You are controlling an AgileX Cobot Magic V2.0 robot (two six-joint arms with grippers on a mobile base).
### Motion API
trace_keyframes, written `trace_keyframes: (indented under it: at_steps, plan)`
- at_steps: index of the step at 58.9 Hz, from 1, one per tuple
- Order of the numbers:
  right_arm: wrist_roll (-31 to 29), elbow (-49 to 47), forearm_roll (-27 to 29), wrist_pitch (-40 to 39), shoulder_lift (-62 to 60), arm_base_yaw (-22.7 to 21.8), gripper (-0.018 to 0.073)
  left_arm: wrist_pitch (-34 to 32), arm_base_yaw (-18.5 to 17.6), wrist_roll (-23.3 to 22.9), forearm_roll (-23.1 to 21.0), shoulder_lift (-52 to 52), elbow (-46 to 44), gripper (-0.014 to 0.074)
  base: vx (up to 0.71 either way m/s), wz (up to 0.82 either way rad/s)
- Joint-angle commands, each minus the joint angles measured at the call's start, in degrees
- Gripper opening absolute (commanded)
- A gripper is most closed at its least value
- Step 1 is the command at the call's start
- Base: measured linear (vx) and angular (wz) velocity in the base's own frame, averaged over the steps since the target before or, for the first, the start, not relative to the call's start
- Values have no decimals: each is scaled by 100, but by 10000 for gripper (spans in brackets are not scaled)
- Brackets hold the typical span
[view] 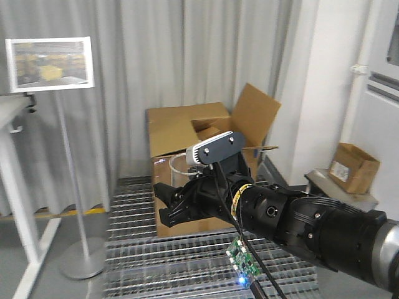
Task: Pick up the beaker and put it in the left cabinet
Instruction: 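Drive the base to the cabinet holding the beaker in the right gripper, then lower the beaker with the right gripper onto the blue tray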
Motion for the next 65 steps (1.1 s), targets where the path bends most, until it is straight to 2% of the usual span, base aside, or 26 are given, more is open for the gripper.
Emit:
trace_keyframes:
  at_steps: [1, 17, 65]
  plan:
    - [-11, -174, 72, -335, -281, -22, -3, -428, -3, -15, -18, -106, 90, 1, 39, -37]
    - [-11, -174, 72, -335, -281, -22, -3, -428, -3, -15, -18, -106, 90, 1, 35, -56]
    - [-11, -174, 72, -335, -281, -22, -1, -428, -3, -15, -18, -106, 90, 1, 26, -86]
